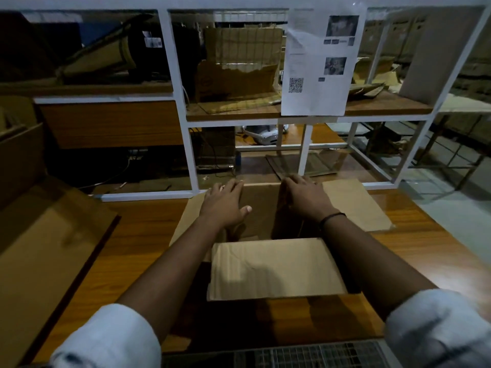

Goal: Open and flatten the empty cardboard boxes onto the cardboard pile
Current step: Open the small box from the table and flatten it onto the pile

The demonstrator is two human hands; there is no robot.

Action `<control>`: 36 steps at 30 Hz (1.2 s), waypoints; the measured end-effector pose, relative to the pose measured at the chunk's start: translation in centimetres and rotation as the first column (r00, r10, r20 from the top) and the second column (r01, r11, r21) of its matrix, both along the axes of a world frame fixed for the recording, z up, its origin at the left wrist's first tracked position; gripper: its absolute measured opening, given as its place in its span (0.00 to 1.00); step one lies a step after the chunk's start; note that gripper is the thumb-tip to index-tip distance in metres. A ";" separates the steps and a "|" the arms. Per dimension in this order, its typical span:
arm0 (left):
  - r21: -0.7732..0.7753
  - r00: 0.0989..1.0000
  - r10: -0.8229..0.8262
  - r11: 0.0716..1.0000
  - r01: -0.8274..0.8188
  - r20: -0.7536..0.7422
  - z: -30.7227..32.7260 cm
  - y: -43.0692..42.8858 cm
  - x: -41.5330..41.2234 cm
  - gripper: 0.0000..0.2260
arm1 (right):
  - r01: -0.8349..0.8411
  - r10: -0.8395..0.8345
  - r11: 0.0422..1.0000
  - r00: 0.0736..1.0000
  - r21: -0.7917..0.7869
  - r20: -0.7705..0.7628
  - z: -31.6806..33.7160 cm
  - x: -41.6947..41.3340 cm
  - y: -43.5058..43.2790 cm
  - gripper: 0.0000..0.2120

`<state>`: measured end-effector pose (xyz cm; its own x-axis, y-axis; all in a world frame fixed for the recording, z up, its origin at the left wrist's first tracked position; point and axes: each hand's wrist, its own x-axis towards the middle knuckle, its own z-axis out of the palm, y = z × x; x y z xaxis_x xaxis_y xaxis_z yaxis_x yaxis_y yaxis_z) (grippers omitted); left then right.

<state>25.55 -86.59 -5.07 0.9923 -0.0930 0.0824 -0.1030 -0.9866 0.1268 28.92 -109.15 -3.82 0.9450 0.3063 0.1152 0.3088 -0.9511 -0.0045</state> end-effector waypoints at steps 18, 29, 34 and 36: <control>-0.576 0.968 0.251 0.790 -0.211 -0.009 -0.7 1.9 -3.0 0.31 | 0.176 -0.202 0.842 0.979 0.510 -0.005 0.8 -3.1 -5.3 0.21; -0.957 0.985 0.087 0.240 -0.164 -0.147 -1.9 1.2 -5.8 0.22 | 0.293 0.050 0.359 0.942 0.886 -0.332 -2.1 -5.7 -5.4 0.25; -0.861 0.954 0.287 0.503 -0.078 0.082 -1.8 2.2 -4.5 0.22 | 0.163 -0.202 0.350 0.975 0.922 -0.095 -2.0 -6.3 -4.0 0.17; -0.657 0.884 0.313 0.754 -0.010 0.346 -1.1 2.0 -5.3 0.19 | 0.043 -0.255 0.413 0.964 0.910 0.070 -2.1 -7.0 -3.5 0.14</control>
<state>20.23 -84.60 -6.21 0.8399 0.2881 0.4599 -0.1408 -0.7026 0.6975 21.96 -112.67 -5.95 0.8945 -0.2154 0.3918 0.2576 -0.4678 -0.8455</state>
